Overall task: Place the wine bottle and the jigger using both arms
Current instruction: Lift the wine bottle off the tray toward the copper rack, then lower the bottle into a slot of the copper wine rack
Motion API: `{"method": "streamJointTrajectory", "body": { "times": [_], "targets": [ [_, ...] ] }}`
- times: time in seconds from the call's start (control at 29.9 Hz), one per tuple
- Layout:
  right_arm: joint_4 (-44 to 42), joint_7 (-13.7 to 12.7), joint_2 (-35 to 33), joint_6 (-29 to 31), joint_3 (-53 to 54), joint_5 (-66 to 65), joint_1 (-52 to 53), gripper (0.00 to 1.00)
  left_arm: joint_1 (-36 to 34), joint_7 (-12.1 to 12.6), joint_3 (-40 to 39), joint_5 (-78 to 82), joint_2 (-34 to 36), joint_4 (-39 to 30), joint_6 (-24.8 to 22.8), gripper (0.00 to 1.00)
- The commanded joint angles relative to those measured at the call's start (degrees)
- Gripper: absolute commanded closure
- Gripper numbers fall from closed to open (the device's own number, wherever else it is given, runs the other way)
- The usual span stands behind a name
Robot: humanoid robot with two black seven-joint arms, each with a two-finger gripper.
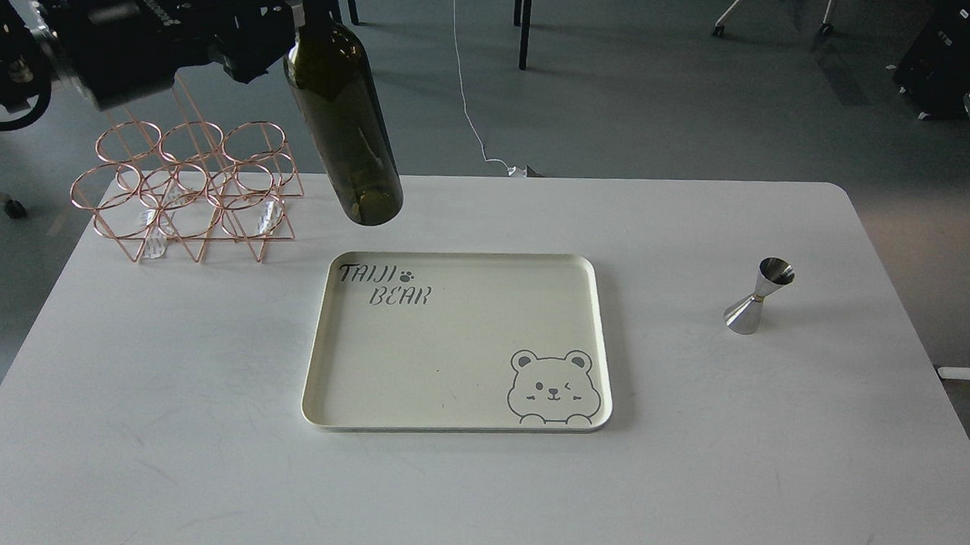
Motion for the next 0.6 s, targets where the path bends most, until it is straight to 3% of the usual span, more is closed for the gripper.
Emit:
{"method": "streamJointTrajectory", "body": {
  "times": [0.0,0.3,0.57],
  "targets": [
    [0.0,0.0,0.0,0.0,0.0,-0.1,0.0,0.03,-2.5,-0.3,0.4,0.0,0.2,5.4,-1.1,0.81],
    [0.0,0.0,0.0,0.0,0.1,-0.1,0.0,0.03,-2.1,-1.5,0.6,0.9,0.2,17.4,-1.1,0.81],
    [0.0,0.0,0.0,0.0,0.2,-0.1,0.0,0.03,-2.0,-1.8,5.8,1.0,-0.1,18.9,-0.6,0.81]
  ]
}}
